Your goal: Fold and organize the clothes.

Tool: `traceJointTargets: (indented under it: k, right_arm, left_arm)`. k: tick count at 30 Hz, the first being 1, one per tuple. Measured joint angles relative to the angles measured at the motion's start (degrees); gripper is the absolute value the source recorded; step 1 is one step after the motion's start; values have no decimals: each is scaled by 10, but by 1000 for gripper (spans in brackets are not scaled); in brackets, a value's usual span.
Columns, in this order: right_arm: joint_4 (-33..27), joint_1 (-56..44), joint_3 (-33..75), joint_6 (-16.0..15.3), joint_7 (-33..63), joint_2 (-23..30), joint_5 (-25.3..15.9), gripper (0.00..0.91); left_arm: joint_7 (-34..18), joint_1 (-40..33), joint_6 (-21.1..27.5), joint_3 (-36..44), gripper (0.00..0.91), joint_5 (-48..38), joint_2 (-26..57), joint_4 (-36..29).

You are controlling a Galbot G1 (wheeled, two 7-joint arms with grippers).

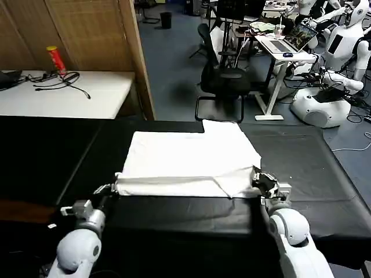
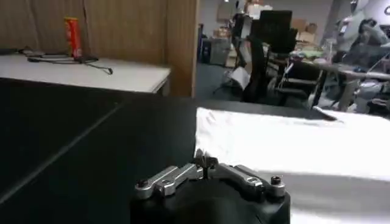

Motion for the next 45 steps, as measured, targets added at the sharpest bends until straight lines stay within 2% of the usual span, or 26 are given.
traceJointTargets:
  k: [5,9,16,20,21,23,24,25,26,27,29,30,31,32,33,40,45]
  right_arm:
    - [13,-15,8,-14,-17,-11,7,878]
    - [49,-42,17,-22,-16,-25,15,878]
    - [141,-117,43,-45,-12,-57,15,878]
    - [156,-153,48,-45,-13,-61,7,878]
    - [157,-159,48,-45,-14,-61,5,770]
    - [159,-167,44,-45,-16,-61,1,741]
    - [160,-169,43,-45,-16,-60,-1,673]
    - [160,-171,41,-45,-17,-60,-3,644]
    - [160,-171,39,-45,-18,-59,-4,527]
    - [160,-171,38,-45,-18,-58,-5,341]
    - [160,-171,36,-45,-19,-58,-9,234]
    - [160,-171,35,-45,-19,-58,-10,166]
    - [159,-172,34,-45,-19,-58,-11,107]
    - [159,-173,33,-45,-19,-58,-12,98]
    - [159,-174,33,-44,-19,-58,-12,88]
    - [170,-187,34,-47,-14,-60,-12,68]
    - [187,-206,41,-59,3,-71,-8,59]
  left_arm:
    - [6,-20,1,4,878,4,1,22]
    - [10,-20,1,4,878,5,1,25]
    - [13,6,10,-3,878,5,4,2]
    - [22,34,14,-6,878,6,4,-17]
    - [24,40,15,-6,878,6,5,-20]
    - [27,52,16,-8,878,5,4,-23]
    - [28,57,17,-9,878,3,4,-24]
    - [29,62,17,-11,878,2,4,-24]
    - [30,67,18,-12,868,1,4,-25]
    - [31,70,18,-14,692,-1,4,-25]
    - [33,75,19,-16,556,-4,5,-27]
    - [34,76,19,-17,244,-5,6,-27]
    - [36,77,19,-17,107,-6,6,-27]
    - [38,77,19,-17,39,-6,6,-27]
    - [40,77,19,-17,0,-7,7,-26]
    - [42,78,19,-17,0,-8,11,-20]
    - [34,92,24,-17,0,-10,21,-36]
